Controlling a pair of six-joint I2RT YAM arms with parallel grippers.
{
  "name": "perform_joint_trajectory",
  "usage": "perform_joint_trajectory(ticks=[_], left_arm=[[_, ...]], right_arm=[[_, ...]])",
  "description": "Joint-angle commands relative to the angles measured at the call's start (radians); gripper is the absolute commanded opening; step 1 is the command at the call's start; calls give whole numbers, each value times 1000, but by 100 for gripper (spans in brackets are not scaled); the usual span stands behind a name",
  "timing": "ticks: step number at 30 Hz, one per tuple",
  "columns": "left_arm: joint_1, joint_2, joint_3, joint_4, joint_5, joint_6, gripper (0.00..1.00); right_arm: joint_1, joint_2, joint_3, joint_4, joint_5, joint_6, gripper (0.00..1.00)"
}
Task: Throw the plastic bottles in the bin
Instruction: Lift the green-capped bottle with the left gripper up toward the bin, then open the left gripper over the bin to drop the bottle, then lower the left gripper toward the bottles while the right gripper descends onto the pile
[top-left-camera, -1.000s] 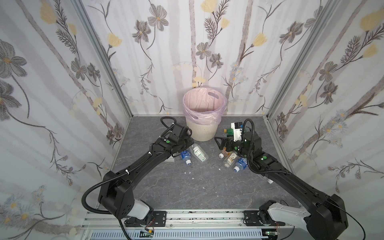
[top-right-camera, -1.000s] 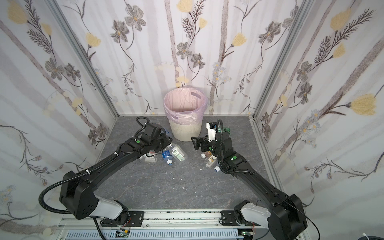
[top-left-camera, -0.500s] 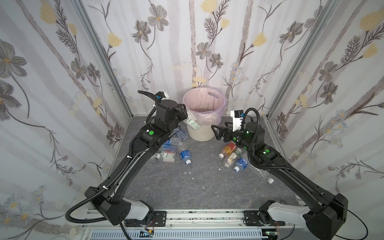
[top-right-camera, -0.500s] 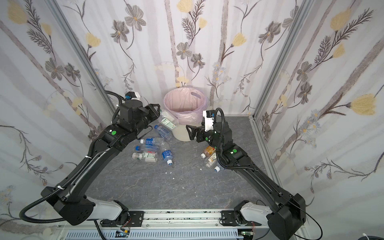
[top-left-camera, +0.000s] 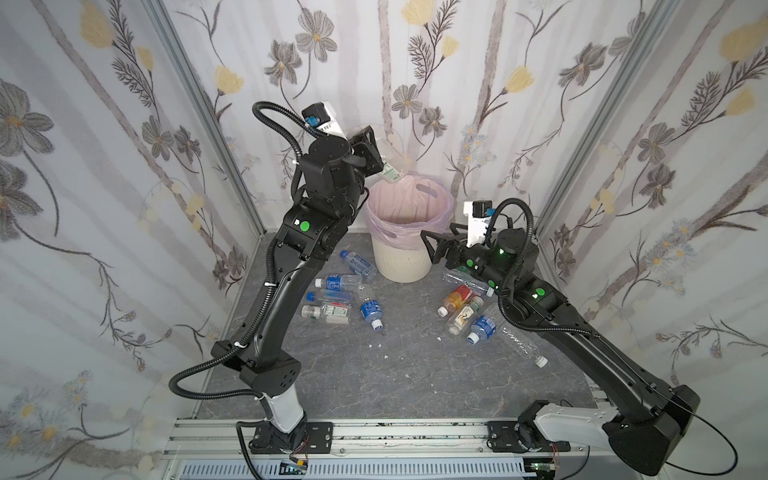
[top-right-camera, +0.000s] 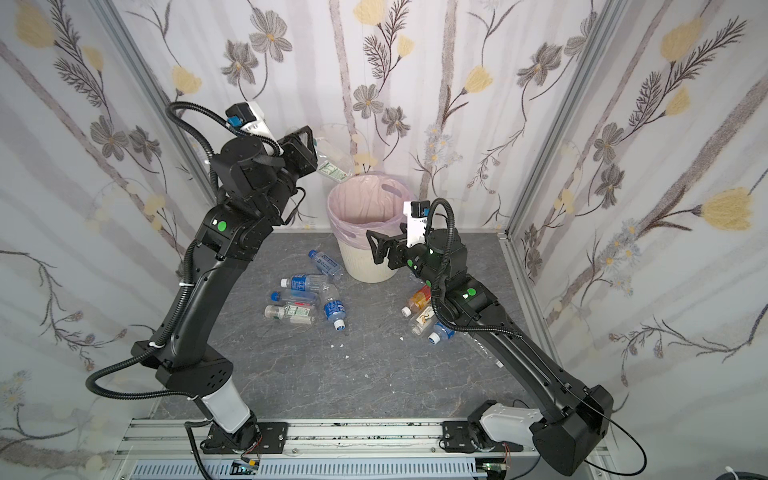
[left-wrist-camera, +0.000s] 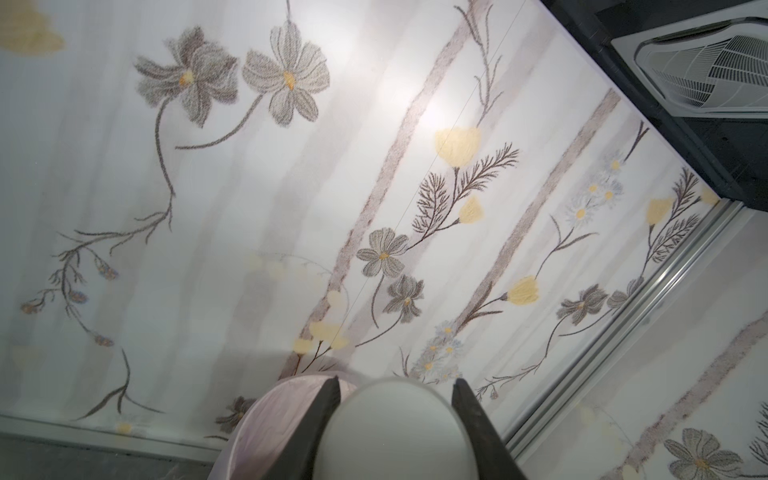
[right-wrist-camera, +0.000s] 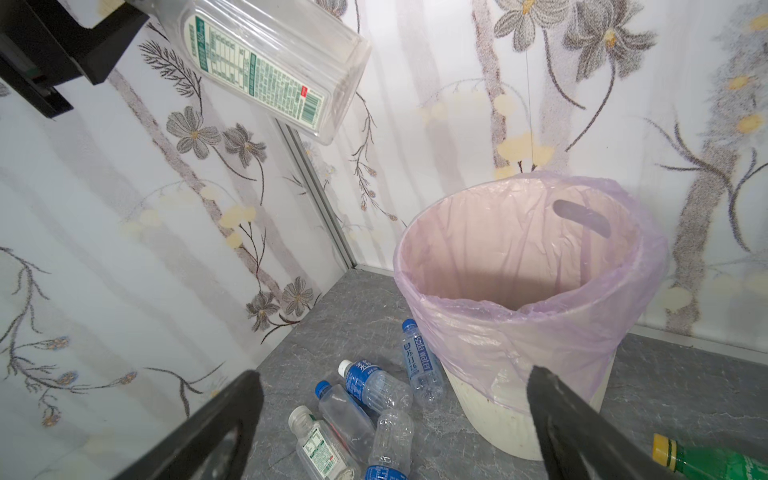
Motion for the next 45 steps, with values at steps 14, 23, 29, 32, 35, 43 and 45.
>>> perform_joint_trajectory(ticks=[14,23,29,32,35,43,45], left_arm=[[23,320,59,38,53,42,64],[23,260,-23,38,105,23,100],[21,179,-121,38,125,35,100],[20,140,-167,38,147,40,100],[15,109,-206,40,184,43,100],[-21,2,-383,47,218,48,100],[-32,-43,-453,62,235,48,100]], right_arm=[[-1,-10,16,-51,59,-22,100],[-19,-53,-26,-63,72,-2,100],[-19,-62,-62,-63,123,29,100],[-25,-78,-97,-79,171,42,100],[-40,-91,-122,-108,177,47,100],[-103,-119,-167,-226,190,71,100],[-127,-125,-180,-277,196,76,100]])
